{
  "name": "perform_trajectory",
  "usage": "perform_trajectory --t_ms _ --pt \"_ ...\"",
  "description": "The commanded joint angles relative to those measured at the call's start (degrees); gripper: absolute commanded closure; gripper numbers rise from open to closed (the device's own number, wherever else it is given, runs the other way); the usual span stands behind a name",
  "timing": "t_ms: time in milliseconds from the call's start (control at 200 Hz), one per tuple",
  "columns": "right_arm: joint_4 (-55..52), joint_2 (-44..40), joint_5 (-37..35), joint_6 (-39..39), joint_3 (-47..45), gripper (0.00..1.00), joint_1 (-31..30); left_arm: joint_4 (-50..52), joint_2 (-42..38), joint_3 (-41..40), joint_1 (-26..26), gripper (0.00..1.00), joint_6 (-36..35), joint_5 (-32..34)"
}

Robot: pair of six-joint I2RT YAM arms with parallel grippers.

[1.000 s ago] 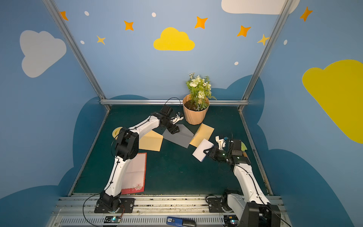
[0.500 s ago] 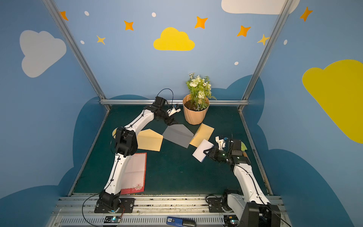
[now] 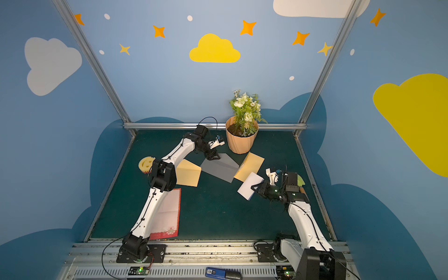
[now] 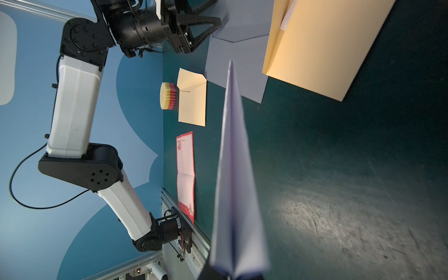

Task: Fold the letter paper in half and place it into the envelope
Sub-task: Pick up the envelope from the center of the board.

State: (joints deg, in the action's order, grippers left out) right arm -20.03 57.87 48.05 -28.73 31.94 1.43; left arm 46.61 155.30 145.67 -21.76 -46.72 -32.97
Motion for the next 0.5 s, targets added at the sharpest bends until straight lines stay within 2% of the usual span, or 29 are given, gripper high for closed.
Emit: perform_trajectory --t_ms 0,230,375,496 --pt "0.21 0.73 0.41 -0.12 0.48 1.0 0.32 1.22 1.57 0.67 0.36 0.31 -1.72 0.18" --pt "1.06 2.31 0.71 -0.24 0.75 1.0 0.28 -0.59 2.34 0.91 0.64 0.31 -1.09 0.56" --pt "2.09 3.27 1.08 -0.71 0.76 1.0 0.26 1.64 2.81 1.09 0.57 0.37 -2.72 0.67" --pt "2.36 3.89 1.17 -0.8 0.97 1.0 0.23 2.43 2.72 1.09 0.62 0.38 -2.96 0.75"
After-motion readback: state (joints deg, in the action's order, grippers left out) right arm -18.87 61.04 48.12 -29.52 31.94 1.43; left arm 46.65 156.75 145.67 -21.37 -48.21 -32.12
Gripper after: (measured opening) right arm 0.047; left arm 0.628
